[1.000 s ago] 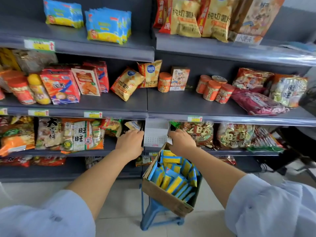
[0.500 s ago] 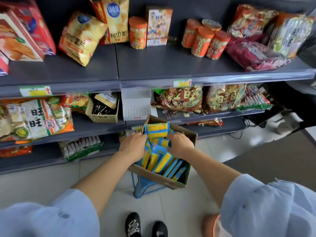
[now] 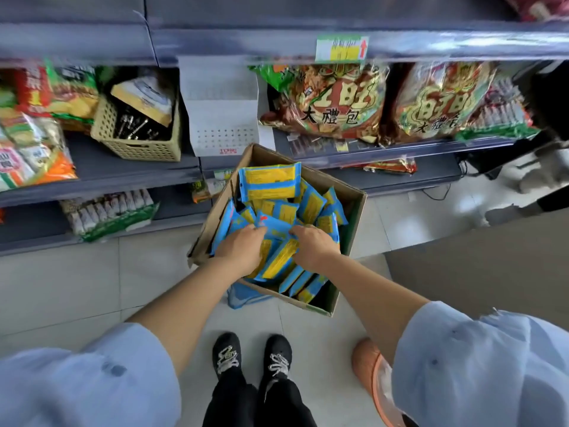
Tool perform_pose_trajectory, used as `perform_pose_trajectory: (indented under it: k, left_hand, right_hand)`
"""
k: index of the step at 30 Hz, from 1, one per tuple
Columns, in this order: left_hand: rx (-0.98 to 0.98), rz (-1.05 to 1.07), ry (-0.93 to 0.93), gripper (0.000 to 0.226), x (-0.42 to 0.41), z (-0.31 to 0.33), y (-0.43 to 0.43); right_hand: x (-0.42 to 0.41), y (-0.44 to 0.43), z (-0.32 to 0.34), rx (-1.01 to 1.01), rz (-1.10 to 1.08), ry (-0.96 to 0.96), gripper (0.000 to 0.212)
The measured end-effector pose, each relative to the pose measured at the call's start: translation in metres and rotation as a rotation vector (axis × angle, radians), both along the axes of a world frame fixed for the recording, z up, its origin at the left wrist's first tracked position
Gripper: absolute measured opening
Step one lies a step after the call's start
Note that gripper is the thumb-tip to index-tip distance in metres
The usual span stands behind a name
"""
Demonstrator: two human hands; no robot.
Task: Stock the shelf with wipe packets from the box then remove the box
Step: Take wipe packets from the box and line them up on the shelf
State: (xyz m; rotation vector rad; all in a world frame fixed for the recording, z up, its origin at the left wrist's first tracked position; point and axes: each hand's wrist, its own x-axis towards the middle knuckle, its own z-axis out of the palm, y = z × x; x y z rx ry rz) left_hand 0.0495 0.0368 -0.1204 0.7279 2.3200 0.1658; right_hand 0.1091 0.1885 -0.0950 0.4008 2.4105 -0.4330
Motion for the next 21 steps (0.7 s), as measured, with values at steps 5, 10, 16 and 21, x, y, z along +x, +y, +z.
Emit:
perform_pose_trajectory:
  k: [5,10,16,21]
  left_hand:
    - [0.057,0.137,-0.024,0.016,0.0,-0.015,0.008]
    - [0.157,0.416,-0.082,0.014,-0.008,0.006,0.001]
    - [0.46,0.641,0.058,0.005,-0.033,0.059,-0.001]
    - [0.6,0.766,0.128,0.025,-0.033,0.08,0.004]
  right_hand:
    - [0.006,0.002,-0.019,-0.085,-0.072,0.066,0.04]
    - [0.0,0.012,0.001,-0.174,-0.165,0.231,0.026]
    - [-0.019,0.013,0.046,0.003,-0.144,0.561,0.032]
    - [-0.013,0.009,0.05,0.188,0.105,0.745,0.02]
